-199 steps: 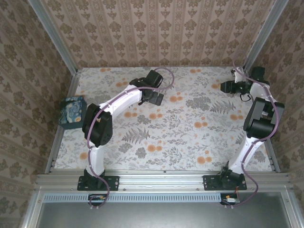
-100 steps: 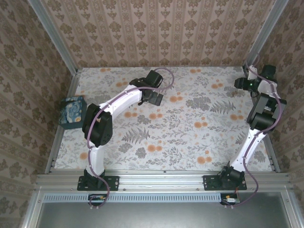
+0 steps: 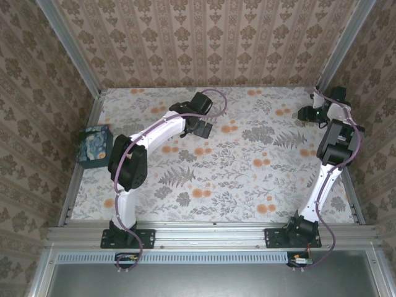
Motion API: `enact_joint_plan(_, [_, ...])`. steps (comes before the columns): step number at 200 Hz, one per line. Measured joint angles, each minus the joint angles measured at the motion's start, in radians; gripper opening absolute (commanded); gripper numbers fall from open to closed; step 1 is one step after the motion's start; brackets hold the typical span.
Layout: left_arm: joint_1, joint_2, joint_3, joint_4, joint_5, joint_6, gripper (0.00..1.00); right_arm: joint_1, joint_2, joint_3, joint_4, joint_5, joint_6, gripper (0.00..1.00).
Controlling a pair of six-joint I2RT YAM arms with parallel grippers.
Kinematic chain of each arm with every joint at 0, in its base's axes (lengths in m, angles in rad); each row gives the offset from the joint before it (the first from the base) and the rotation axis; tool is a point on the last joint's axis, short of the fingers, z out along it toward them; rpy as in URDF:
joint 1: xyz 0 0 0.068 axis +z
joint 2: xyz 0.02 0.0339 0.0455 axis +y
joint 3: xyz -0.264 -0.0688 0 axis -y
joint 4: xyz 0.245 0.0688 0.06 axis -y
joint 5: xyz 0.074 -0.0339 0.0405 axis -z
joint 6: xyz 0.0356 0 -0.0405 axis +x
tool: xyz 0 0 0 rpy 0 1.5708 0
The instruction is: Unlock a padlock with a key
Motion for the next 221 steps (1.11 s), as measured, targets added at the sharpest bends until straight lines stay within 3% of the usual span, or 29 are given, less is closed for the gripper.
enact_joint_plan(73, [0.017,0.0,-0.023,0.006,0.0,0.0,1.0,0.02,0.027,0.035,-0.05,0.097,-0.023,0.45])
enact_joint_plan(221, [0.018,0.0,-0.055,0.028,0.0,0.0,1.0,0.026,0.013,0.0,-0.02,0.128,0.001,0.24])
